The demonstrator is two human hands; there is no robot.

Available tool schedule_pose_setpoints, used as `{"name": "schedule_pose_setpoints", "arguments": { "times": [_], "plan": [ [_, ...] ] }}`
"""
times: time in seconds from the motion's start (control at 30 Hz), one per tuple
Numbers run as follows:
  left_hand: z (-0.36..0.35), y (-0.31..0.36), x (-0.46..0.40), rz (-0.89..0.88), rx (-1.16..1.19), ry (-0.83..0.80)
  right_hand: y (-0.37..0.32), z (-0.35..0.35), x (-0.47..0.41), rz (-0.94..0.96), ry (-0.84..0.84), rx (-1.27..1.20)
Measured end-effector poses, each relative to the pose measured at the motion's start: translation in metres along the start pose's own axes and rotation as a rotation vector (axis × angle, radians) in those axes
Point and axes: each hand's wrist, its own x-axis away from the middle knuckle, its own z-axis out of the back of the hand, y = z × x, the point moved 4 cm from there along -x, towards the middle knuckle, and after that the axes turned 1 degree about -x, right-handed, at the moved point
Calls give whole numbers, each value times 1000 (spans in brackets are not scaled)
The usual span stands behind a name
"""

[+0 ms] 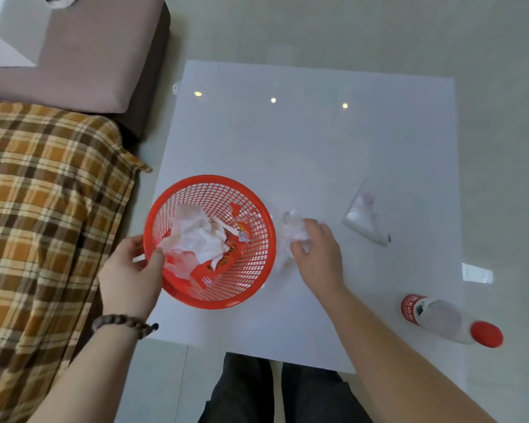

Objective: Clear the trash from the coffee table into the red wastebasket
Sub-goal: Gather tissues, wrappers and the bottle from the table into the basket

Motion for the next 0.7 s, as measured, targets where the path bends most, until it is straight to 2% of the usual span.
{"name": "schedule_pose_setpoints", "arguments": {
  "times": [0.1,0.23,0.33,0.43,0.47,0.53,0.63,0.7],
  "plan": [
    [-11,20,5,-34,21,-63,-45,20,6,111,31,-118],
    [-29,42,18,-58,108,-183,-88,6,16,289,-70,-104],
    [-40,56,31,-107,158,-208,-93,-18,15,305,-174,122],
    [-47,66,41,-135,185,-229,-82,-39,11,209,-445,518],
    [-49,68,42,-131,192,-238,-80,-41,11,175,-511,581],
    [-50,70,43,-130,191,-238,-80,-34,11,140,-555,531],
    [-46,67,37,-115,187,-200,-90,-5,14,217,-403,203],
    [-41,62,27,-79,168,-157,-90,27,14,315,-140,-20]
  ]
}}
